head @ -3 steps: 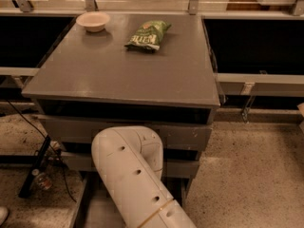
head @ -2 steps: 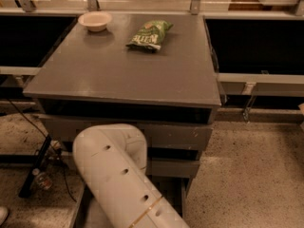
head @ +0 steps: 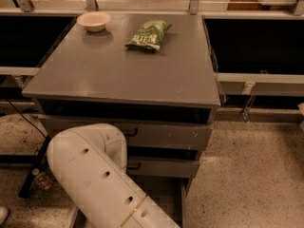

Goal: Pick rxbar blueberry from bottom drawer and place on counter

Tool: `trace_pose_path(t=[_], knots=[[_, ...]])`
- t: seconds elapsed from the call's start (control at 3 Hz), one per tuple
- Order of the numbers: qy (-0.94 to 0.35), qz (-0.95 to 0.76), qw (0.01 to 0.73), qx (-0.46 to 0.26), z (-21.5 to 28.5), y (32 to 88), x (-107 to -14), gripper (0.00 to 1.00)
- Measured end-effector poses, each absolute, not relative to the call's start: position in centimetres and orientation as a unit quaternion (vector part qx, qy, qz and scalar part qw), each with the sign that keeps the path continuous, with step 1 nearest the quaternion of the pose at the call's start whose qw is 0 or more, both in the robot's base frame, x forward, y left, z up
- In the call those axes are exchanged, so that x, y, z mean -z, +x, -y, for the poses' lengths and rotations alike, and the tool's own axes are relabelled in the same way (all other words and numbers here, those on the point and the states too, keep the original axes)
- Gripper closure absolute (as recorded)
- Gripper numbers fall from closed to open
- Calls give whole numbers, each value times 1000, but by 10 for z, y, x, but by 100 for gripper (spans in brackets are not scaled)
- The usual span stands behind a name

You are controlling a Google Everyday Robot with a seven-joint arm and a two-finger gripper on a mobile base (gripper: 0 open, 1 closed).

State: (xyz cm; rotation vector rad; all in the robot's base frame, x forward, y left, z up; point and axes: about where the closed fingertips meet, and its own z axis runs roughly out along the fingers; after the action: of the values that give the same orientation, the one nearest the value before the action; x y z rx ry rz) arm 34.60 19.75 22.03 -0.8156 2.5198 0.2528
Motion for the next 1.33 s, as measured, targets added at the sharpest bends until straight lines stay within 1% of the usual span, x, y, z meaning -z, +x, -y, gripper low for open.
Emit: trace_pose_path(t=[0.33,0.67,1.0,1.33], knots=[[-260,-939,222,-26,-169,354,-211,0],[-257,-941,221,-22,-166,354,-211,0],[-246,-944,218,-27,-145,368,-214,0],[-208,-954,214,-14,-98,385,-216,0]])
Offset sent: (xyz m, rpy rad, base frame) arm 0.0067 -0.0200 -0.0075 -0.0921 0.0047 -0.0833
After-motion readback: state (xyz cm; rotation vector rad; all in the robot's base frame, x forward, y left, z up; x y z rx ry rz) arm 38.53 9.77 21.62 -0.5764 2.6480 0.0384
